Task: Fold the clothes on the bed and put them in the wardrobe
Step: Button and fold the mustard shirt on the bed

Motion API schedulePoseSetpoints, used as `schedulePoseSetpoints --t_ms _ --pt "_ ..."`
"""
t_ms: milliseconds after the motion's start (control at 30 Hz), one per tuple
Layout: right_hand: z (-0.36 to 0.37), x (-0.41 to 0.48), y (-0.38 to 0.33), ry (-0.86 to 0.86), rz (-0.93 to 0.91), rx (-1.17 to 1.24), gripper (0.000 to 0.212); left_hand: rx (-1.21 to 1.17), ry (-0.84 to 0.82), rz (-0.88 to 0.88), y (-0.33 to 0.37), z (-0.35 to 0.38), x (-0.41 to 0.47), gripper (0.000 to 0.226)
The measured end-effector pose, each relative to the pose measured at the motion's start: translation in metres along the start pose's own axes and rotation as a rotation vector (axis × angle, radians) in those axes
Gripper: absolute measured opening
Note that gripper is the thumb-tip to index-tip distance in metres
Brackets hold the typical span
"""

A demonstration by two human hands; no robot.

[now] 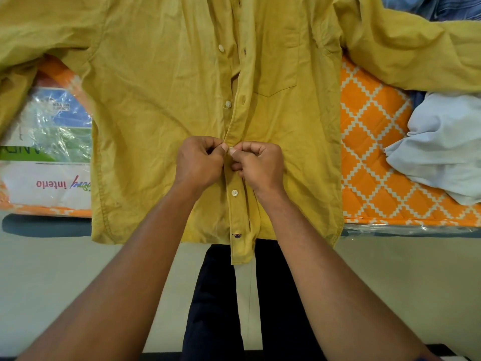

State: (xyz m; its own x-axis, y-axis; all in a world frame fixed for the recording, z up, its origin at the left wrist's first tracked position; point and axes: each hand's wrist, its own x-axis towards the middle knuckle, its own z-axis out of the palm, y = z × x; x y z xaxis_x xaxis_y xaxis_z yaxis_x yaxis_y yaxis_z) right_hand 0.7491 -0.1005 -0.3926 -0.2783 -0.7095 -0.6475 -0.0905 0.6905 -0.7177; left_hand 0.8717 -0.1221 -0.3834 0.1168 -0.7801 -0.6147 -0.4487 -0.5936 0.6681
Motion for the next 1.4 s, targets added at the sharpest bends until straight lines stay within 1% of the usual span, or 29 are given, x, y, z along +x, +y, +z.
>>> schedulePoseSetpoints --t_ms 100,200,300,400,500,600,667,700,800,900,1000,1067,1167,1233,1300,1400 --pt "-0.008 0.009 -0.013 -0.119 0.102 -0.027 0.017 -0.099 -0.099 -0.046 0.001 -0.007 0.005 0.019" --pt "-0.009 0.016 -0.020 -0.145 0.055 -0.137 0.019 -0.116 -0.108 -0.060 0.002 -0.009 0.008 0.019" --pt "-0.008 0.014 -0.013 -0.114 -0.035 -0.156 0.020 -0.110 -0.031 -0.053 -0.001 -0.003 0.004 0.016" --pt "-0.003 0.009 -0.002 -0.052 -0.143 -0.185 0.025 -0.029 0.099 0.015 -0.004 0.006 -0.006 0.017" --pt "0.004 0.006 0.004 0.023 -0.194 -0.172 0.021 0.017 0.198 0.038 -0.001 0.016 -0.015 0.018" --pt "0.008 0.000 0.010 0.067 -0.247 -0.151 0.017 -0.020 0.257 -0.012 0.001 0.018 -0.020 0.016" --pt "0.008 -0.004 0.012 0.058 -0.272 -0.173 0.016 -0.042 0.261 -0.034 -0.002 0.017 -0.021 0.015" --pt "0.007 -0.004 0.013 0.041 -0.254 -0.161 0.015 -0.021 0.255 -0.023 -0.005 0.017 -0.022 0.016" --pt "-0.001 0.001 0.010 -0.049 -0.201 -0.080 0.011 0.060 0.259 0.064 -0.006 0.017 -0.026 0.021" --pt "-0.009 0.006 0.006 -0.101 -0.198 -0.066 0.011 0.201 0.231 0.225 -0.006 0.013 -0.020 0.017" --pt "-0.009 0.007 0.006 -0.109 -0.303 -0.184 0.012 0.304 0.175 0.338 -0.012 0.009 -0.013 0.016" --pt "-0.005 0.005 0.007 -0.093 -0.365 -0.259 0.013 0.259 0.149 0.308 -0.013 0.007 -0.014 0.013" --pt "0.001 0.004 0.012 -0.022 -0.380 -0.260 0.013 0.162 0.158 0.210 -0.008 0.006 -0.015 0.014" --pt "0.005 0.003 0.014 0.002 -0.376 -0.265 0.013 0.141 0.179 0.163 -0.007 0.006 -0.015 0.014" --pt "0.005 0.002 0.016 0.002 -0.364 -0.256 0.014 0.169 0.186 0.141 -0.006 0.008 -0.016 0.014" --pt "0.002 0.002 0.015 -0.010 -0.334 -0.213 0.015 0.299 0.168 0.128 0.000 0.014 -0.015 0.015"
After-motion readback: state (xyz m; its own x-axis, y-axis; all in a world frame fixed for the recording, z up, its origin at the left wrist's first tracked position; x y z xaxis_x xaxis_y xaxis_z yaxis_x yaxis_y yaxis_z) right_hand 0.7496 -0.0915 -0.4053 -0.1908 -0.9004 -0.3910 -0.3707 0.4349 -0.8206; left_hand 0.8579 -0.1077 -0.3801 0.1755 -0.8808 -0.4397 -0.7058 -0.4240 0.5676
